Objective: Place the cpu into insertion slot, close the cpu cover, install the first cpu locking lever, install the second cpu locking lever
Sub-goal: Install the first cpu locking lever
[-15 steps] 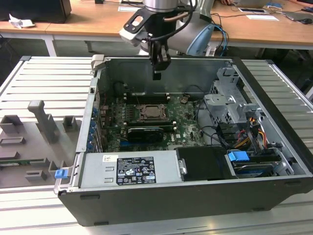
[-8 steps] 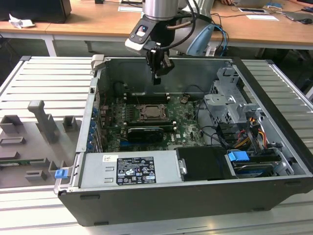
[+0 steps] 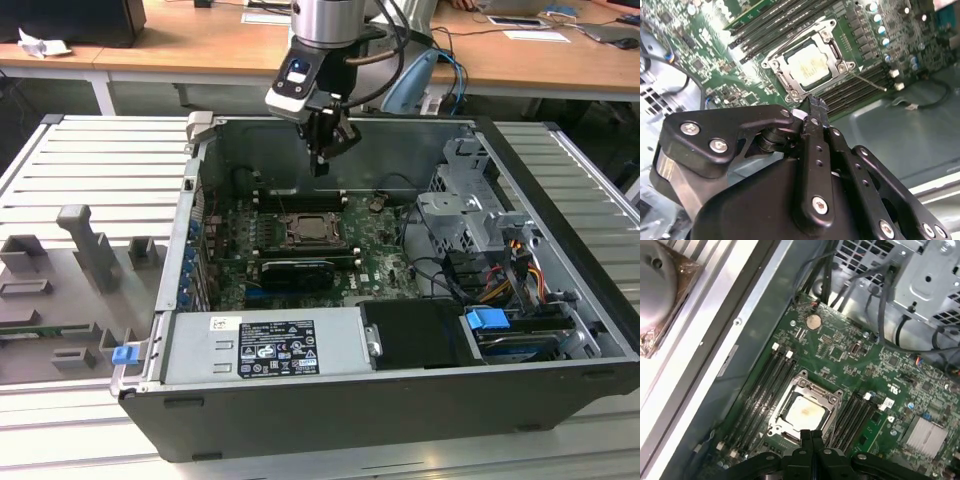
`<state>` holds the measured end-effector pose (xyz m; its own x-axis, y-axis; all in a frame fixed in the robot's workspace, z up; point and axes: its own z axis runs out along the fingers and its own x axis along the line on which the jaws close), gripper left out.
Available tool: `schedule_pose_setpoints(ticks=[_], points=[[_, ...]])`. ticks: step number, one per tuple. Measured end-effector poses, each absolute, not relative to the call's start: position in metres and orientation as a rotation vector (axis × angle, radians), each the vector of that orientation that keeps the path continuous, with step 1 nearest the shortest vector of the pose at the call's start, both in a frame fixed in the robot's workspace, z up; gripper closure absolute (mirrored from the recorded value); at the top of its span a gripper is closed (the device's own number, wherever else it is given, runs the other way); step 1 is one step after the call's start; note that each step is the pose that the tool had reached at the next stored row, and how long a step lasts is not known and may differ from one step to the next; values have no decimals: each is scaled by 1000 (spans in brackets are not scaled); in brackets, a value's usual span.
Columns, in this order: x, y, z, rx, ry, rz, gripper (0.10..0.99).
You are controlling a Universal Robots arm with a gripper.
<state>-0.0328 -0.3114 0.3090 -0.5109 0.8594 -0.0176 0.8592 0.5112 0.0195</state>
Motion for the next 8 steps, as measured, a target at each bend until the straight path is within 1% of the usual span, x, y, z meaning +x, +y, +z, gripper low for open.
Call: schedule_pose_setpoints(ticks=[8], points=[[-33,-311,307,1274,2845,17,980]])
